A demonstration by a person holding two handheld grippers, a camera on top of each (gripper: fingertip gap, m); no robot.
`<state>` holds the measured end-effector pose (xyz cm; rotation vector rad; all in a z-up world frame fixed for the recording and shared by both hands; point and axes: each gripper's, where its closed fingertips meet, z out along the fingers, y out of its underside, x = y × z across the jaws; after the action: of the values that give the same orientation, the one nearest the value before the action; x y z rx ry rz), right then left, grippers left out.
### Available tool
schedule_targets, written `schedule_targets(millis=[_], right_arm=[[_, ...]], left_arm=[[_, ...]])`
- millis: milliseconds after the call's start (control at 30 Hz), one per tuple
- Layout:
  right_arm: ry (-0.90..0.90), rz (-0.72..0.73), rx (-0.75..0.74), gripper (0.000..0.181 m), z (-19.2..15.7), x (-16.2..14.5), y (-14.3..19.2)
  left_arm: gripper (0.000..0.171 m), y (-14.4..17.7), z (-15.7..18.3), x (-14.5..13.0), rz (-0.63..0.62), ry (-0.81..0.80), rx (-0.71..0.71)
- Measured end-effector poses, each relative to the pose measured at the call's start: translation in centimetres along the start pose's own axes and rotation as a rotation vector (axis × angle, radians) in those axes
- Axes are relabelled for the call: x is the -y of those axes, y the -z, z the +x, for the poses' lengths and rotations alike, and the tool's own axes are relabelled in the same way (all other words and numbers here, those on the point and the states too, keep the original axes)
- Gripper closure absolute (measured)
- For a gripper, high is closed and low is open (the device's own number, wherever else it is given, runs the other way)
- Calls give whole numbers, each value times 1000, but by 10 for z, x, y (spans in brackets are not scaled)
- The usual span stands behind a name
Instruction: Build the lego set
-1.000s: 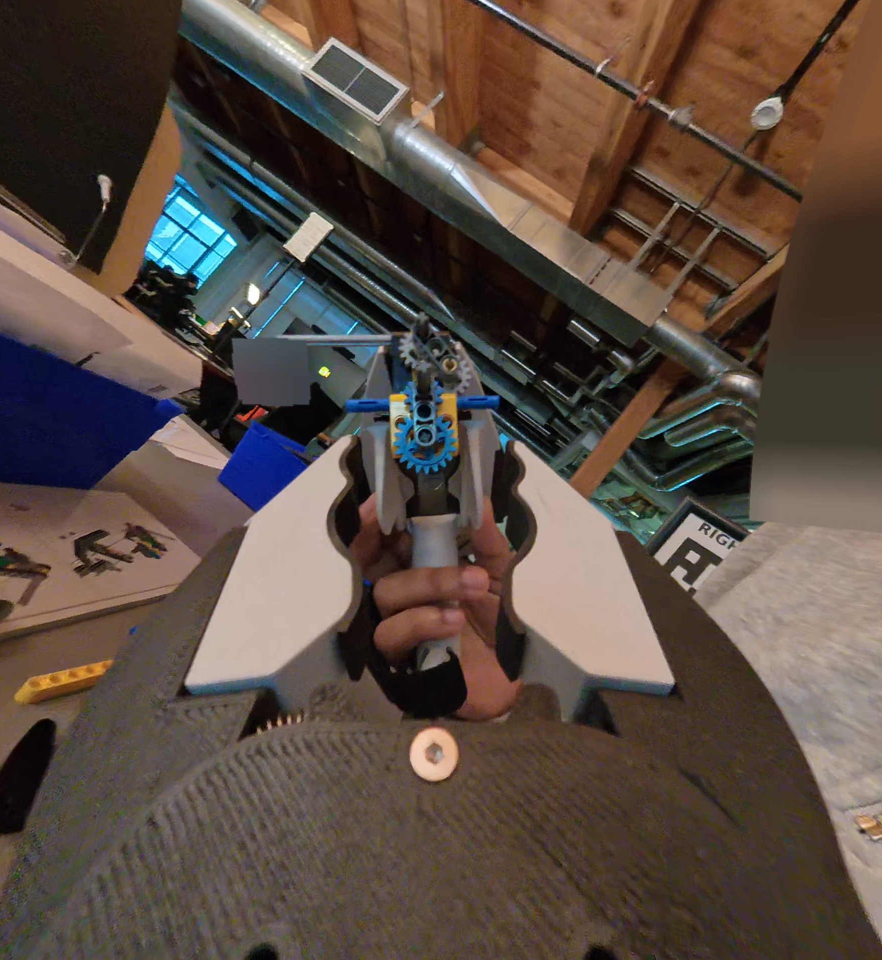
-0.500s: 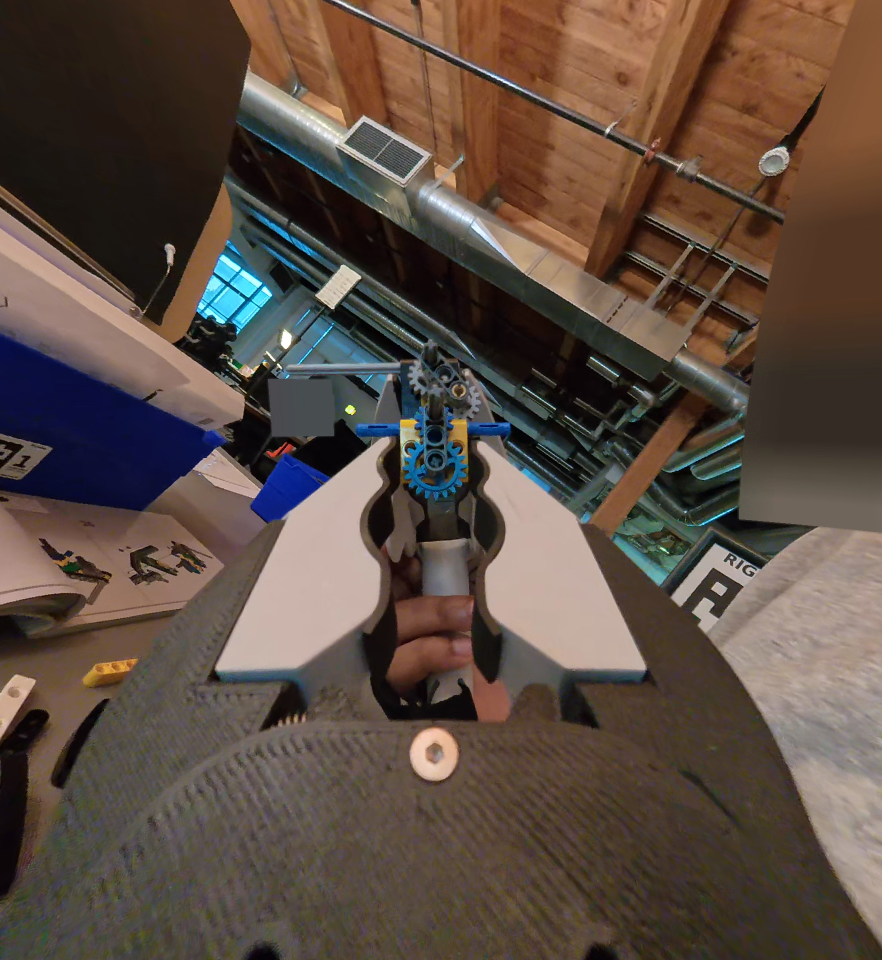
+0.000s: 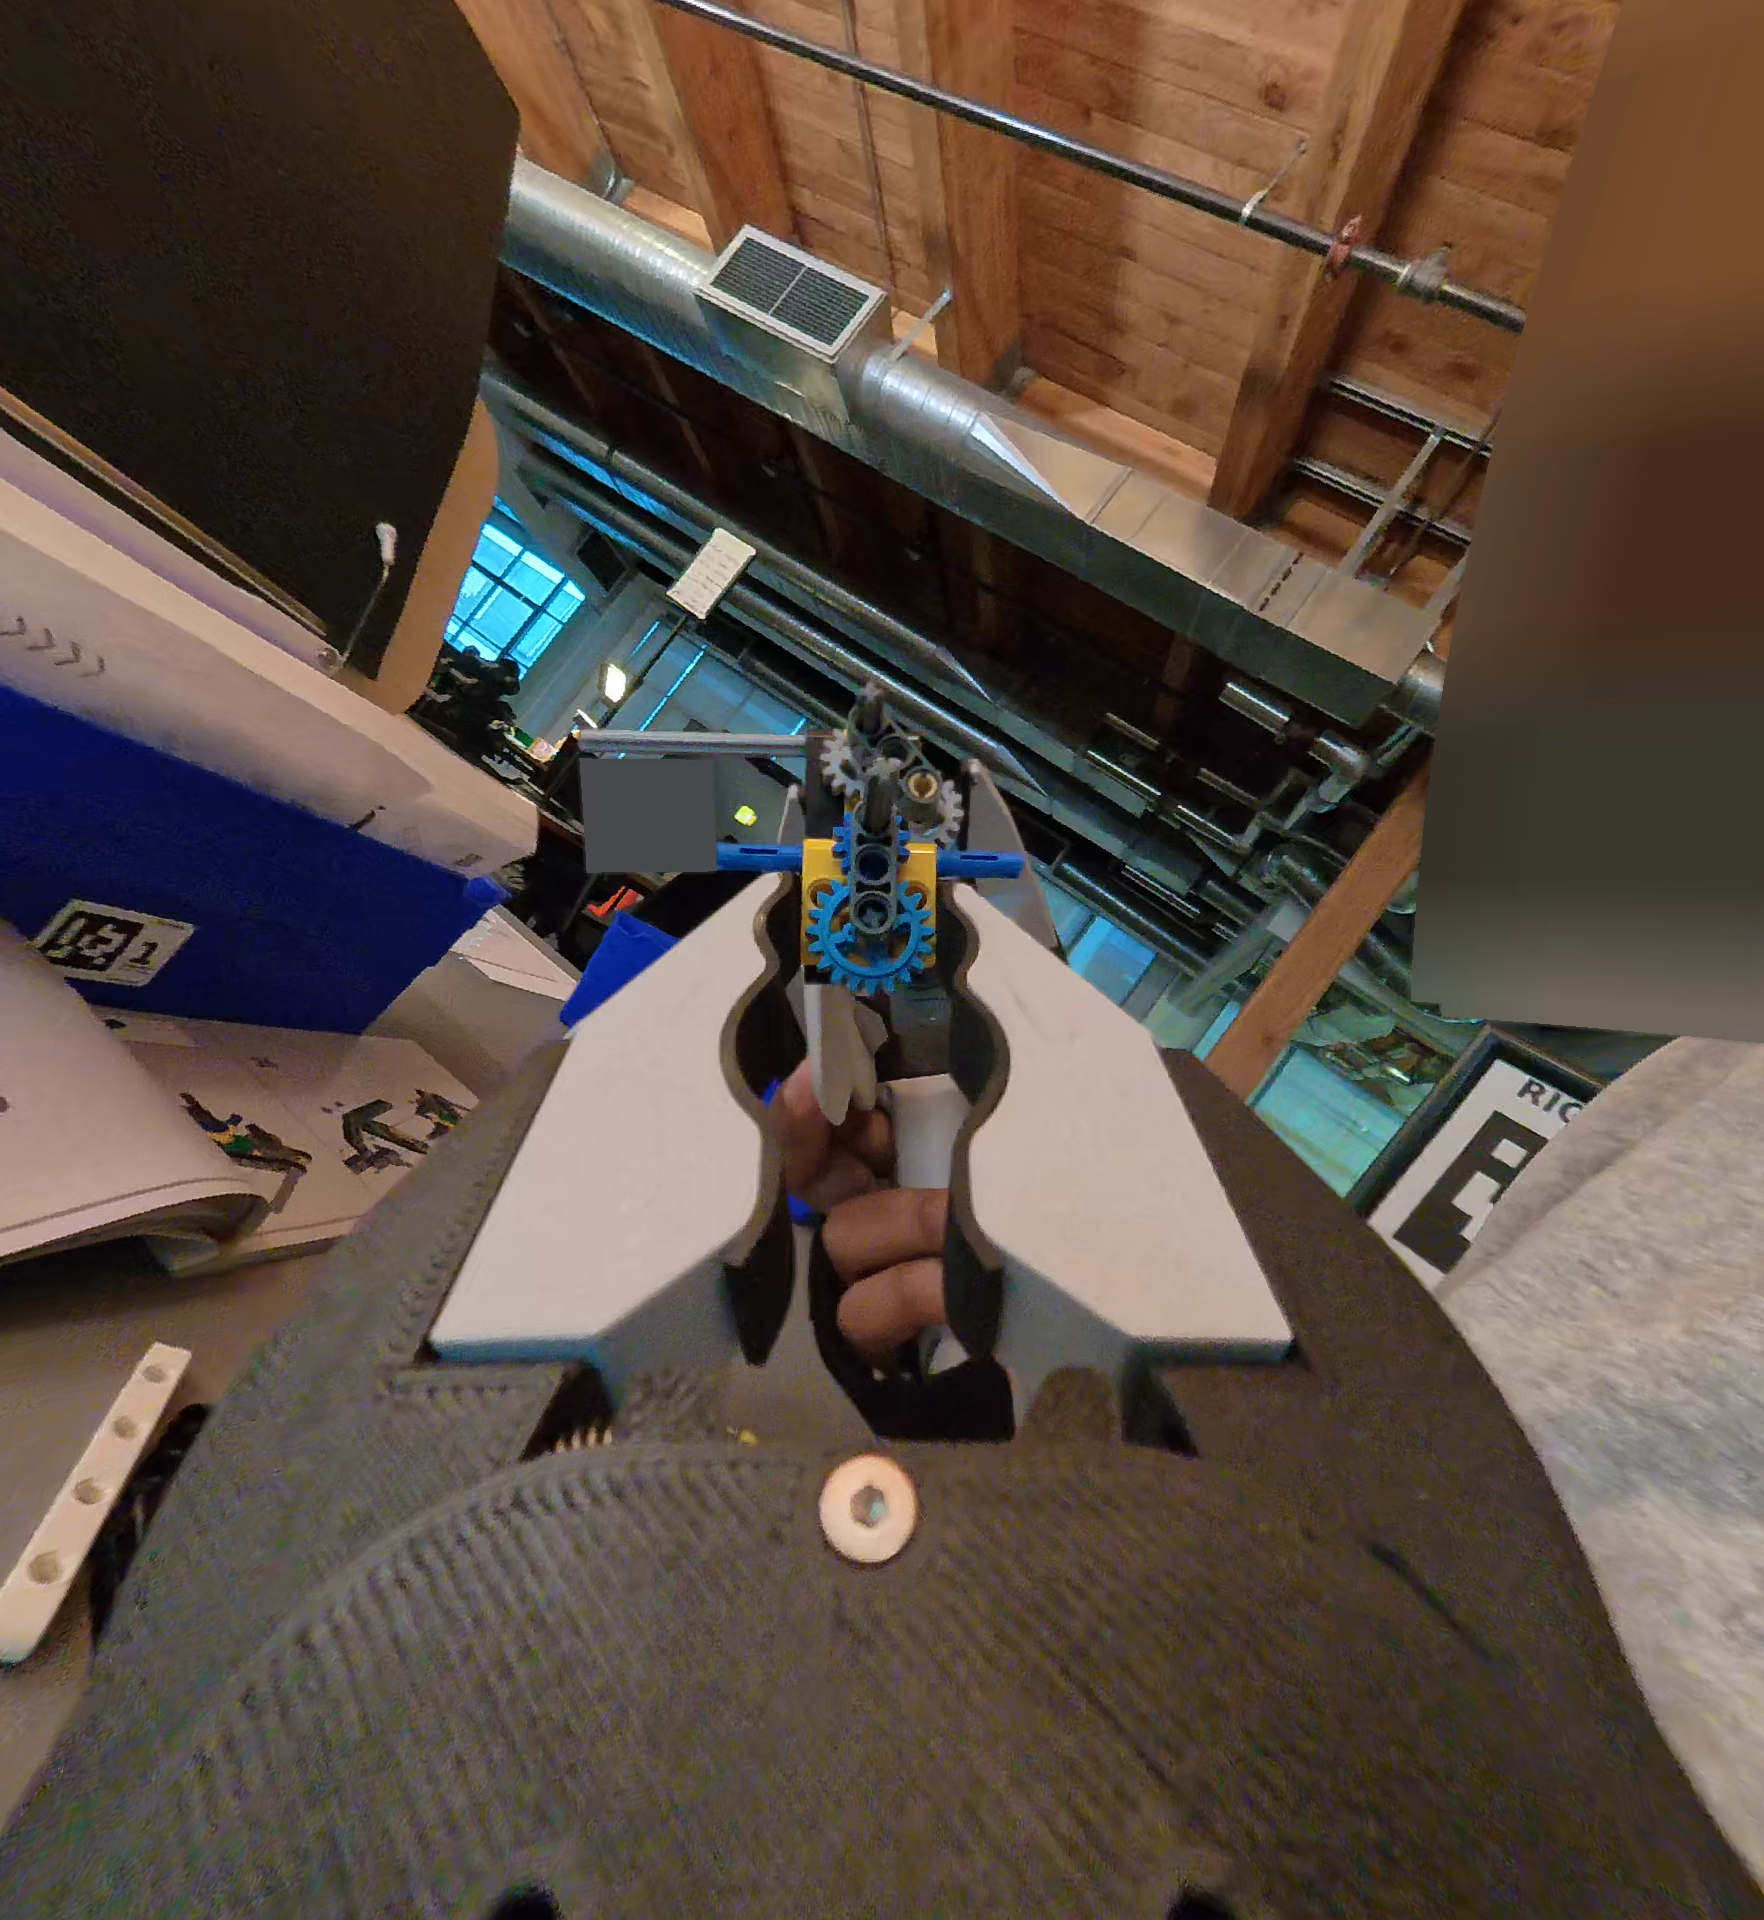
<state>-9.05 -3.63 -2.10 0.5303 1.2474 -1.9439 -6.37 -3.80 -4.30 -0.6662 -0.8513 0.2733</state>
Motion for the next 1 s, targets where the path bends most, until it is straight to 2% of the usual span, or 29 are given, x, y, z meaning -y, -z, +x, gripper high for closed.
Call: schedule_targets(millis=[167, 300, 433, 600, 800, 1000], right_arm=[[-15, -25, -53, 148, 1, 6, 11], [69, -56, -130, 147, -1, 15, 26], [218, -57, -252, 147, 2, 32, 52], [328, -3, -380, 149, 6, 57, 88], [353, 51, -441, 151, 7, 75, 114], [353, 70, -445, 153, 6, 80, 118]], left_arm=[[149, 13, -9, 11, 10, -15, 44], [149, 37, -21, 25, -19, -59, 128], [149, 67, -38, 41, -114, -150, 248], [149, 97, -61, 54, -297, -271, 366], [149, 114, -80, 40, -512, -378, 379], [149, 125, -93, 16, -656, -424, 366]])
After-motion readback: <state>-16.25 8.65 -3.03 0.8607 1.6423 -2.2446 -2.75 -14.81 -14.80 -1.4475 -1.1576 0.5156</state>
